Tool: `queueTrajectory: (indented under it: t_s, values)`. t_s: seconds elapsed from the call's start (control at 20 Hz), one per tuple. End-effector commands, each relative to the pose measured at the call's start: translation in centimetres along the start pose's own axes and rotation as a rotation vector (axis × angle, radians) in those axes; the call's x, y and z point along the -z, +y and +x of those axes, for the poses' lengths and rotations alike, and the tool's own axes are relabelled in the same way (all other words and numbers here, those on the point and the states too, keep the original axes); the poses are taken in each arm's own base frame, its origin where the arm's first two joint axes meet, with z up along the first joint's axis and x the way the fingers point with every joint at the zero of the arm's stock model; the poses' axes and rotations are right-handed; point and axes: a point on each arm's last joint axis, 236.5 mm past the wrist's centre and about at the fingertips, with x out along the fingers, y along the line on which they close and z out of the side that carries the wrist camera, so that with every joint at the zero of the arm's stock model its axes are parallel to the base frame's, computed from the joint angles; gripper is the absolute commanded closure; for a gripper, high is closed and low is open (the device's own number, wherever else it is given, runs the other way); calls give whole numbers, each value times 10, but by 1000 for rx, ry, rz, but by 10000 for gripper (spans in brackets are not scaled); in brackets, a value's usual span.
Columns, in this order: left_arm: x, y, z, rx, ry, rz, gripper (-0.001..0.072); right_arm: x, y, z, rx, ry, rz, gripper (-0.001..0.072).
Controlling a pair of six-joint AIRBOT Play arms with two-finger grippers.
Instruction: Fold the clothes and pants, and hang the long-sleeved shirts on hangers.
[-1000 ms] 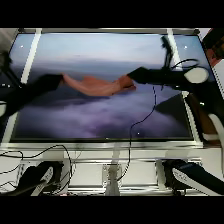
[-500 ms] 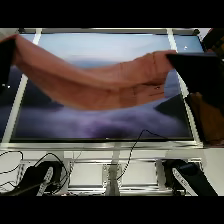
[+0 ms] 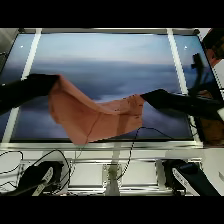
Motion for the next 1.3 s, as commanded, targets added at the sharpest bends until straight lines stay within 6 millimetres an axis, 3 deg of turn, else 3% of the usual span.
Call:
queueTrajectory:
  t_s: [0.0,0.05,0.15,0.2,0.3,0.4,0.5,0.6,0.7,0.8,0.95,1.05,1.25]
  values:
    - [49,57,104,-50,186,-18,686,-29,-75,53,109,-113,167,689]
    - [60,72,138,-68,200,12,686,-42,-96,67,141,-153,203,689]
    - [81,101,188,-114,210,-48,686,-56,-137,92,208,-207,260,689]
    - [94,107,202,-107,234,-142,686,-56,-155,102,238,-209,280,689]
    - [107,110,211,-92,265,-231,686,-50,-184,112,284,-178,323,689]
    - [104,106,208,-85,259,-224,687,-52,-203,108,316,-158,344,689]
    - [104,95,201,-60,279,-216,687,-51,-217,90,356,-103,330,689]
    - [129,77,190,-5,400,-224,687,-39,-232,67,420,16,286,689]
    - [171,64,170,26,597,-206,688,-11,-241,45,479,177,267,689]
    - [204,79,157,-81,720,-138,688,21,-247,34,531,324,247,689]
    - [233,101,147,-233,798,-83,686,36,-250,35,562,396,213,689]
    - [247,103,146,-245,836,-57,686,41,-247,39,558,415,202,689]
    - [254,102,145,-243,865,-80,686,53,-243,37,567,473,184,688]
